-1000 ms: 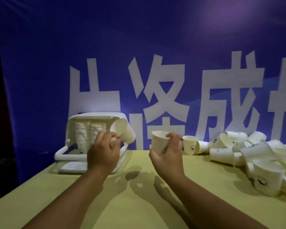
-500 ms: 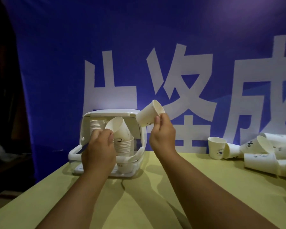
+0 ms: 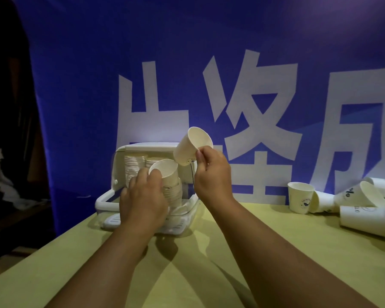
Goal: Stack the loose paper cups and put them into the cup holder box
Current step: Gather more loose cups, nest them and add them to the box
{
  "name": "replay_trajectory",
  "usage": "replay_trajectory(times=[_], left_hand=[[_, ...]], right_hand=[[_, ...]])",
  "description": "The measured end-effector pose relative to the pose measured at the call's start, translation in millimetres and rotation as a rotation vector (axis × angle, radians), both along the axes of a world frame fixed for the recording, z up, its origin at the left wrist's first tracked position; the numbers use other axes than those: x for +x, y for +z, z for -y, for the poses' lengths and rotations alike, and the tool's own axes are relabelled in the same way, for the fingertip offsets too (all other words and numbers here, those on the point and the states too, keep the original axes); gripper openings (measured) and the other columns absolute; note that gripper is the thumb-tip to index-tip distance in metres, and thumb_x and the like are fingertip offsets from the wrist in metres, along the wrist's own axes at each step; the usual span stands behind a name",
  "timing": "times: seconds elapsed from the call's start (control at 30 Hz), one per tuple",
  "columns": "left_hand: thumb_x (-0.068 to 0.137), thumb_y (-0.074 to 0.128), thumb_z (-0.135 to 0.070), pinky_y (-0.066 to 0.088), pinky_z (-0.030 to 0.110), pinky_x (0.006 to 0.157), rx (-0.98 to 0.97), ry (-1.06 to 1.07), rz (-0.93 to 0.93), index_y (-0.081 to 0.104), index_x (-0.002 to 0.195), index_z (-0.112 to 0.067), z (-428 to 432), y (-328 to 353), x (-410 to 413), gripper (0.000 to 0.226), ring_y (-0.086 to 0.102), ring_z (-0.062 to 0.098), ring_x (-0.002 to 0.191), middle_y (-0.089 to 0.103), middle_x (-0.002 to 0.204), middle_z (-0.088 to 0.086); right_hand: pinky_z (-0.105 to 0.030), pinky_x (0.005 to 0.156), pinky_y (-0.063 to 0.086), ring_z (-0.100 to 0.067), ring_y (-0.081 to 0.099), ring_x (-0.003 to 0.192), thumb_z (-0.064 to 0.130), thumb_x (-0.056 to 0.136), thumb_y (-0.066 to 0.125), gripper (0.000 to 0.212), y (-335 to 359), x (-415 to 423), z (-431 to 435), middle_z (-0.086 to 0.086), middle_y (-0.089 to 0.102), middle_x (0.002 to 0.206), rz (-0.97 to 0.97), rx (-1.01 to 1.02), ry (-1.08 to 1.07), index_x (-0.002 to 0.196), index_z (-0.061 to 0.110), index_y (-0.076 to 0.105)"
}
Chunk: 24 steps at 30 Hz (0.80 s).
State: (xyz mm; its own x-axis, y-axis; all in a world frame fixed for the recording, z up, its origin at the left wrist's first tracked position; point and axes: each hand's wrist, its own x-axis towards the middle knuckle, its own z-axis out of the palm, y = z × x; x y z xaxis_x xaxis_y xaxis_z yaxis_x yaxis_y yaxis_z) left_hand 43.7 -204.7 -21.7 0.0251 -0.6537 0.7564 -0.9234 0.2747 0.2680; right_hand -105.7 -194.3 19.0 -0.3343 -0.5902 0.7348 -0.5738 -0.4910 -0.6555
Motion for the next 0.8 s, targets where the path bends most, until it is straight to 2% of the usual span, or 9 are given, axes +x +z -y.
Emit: replay_trajectory(times=[0.07,0.13,0.2,0.27,0.43,0.53,0.63,0.7,0.8], left_hand=[[0.104,0.035,-0.040,0.047,0.042,0.092,-0.016,-0.027,-0.027,0.045,0.116,-0.024,3.6,-3.8,-3.1,0.022,0.050,0.020,0.109,0.053,0.126,0.001],[0.099,0.031,-0.059,0.045,0.044,0.096,-0.003,-0.035,-0.043,0.043,0.118,-0.024,7.1,-7.0,-5.8,0.042,0.051,0.022,0.115,0.052,0.130,0.001],[0.090,0.031,-0.076,0.044,0.045,0.099,0.055,-0.006,-0.025,0.042,0.125,-0.024,10.2,-11.9,-5.6,0.064,0.051,0.024,0.119,0.049,0.133,0.002],[0.084,0.032,-0.084,0.044,0.045,0.101,0.141,0.017,0.034,0.041,0.131,-0.026,12.5,-18.4,-4.4,0.076,0.048,0.024,0.122,0.046,0.137,0.002],[0.093,0.044,-0.068,0.044,0.042,0.102,0.171,-0.051,0.049,0.040,0.130,-0.027,12.6,-26.6,-13.6,0.055,0.048,0.022,0.119,0.048,0.134,0.002],[0.092,0.056,-0.061,0.050,0.040,0.092,0.179,-0.171,-0.148,0.033,0.121,-0.030,12.8,-28.6,-14.8,0.049,0.055,0.022,0.110,0.053,0.128,0.003],[0.084,0.073,-0.052,0.056,0.048,0.092,0.132,-0.283,-0.380,0.021,0.135,-0.033,14.3,-27.2,-11.3,0.075,0.060,0.029,0.118,0.054,0.141,0.007],[0.083,0.077,-0.047,0.056,0.048,0.093,0.128,-0.314,-0.414,0.011,0.144,-0.037,15.1,-26.6,-10.6,0.090,0.061,0.030,0.120,0.053,0.145,0.010],[0.084,0.078,-0.044,0.056,0.045,0.093,0.139,-0.320,-0.387,0.000,0.148,-0.044,16.5,-29.3,-13.4,0.101,0.063,0.030,0.117,0.055,0.144,0.011]], right_hand=[[-0.009,0.073,0.036,-0.011,0.051,0.103,0.030,0.102,0.050,0.021,1.4,1.1,-1.2,0.004,0.051,0.120,-0.014,0.007,-0.001,0.119,0.023,0.061],[-0.008,0.072,0.033,-0.010,0.049,0.105,0.030,0.102,0.050,0.022,2.5,1.9,-2.2,0.003,0.049,0.124,-0.007,0.002,-0.006,0.120,0.023,0.061],[-0.009,0.073,0.035,-0.010,0.048,0.106,0.030,0.102,0.050,0.022,3.0,3.2,-3.4,0.003,0.049,0.127,-0.005,-0.005,-0.003,0.120,0.024,0.061],[-0.012,0.076,0.038,-0.011,0.048,0.108,0.030,0.102,0.051,0.021,1.7,5.7,-4.4,0.003,0.049,0.128,-0.032,-0.003,0.010,0.119,0.024,0.061],[-0.023,0.087,0.049,-0.014,0.052,0.109,0.031,0.101,0.051,0.020,0.2,9.1,-4.3,0.003,0.052,0.126,-0.107,0.017,0.008,0.116,0.024,0.062],[-0.028,0.088,0.054,-0.012,0.054,0.103,0.033,0.101,0.050,0.019,-0.9,7.6,-4.5,0.003,0.054,0.121,-0.197,0.052,-0.010,0.114,0.024,0.062],[-0.025,0.082,0.053,-0.011,0.055,0.096,0.034,0.102,0.048,0.020,0.9,2.7,-5.5,0.004,0.056,0.113,-0.311,0.048,-0.023,0.113,0.024,0.062],[-0.027,0.081,0.053,-0.013,0.055,0.095,0.034,0.102,0.049,0.021,0.4,1.2,-4.9,0.003,0.057,0.112,-0.429,0.074,-0.036,0.114,0.023,0.062],[-0.032,0.084,0.054,-0.016,0.056,0.098,0.034,0.100,0.053,0.020,-7.9,4.9,-0.8,0.002,0.055,0.114,-0.574,0.174,-0.051,0.114,0.024,0.064]])
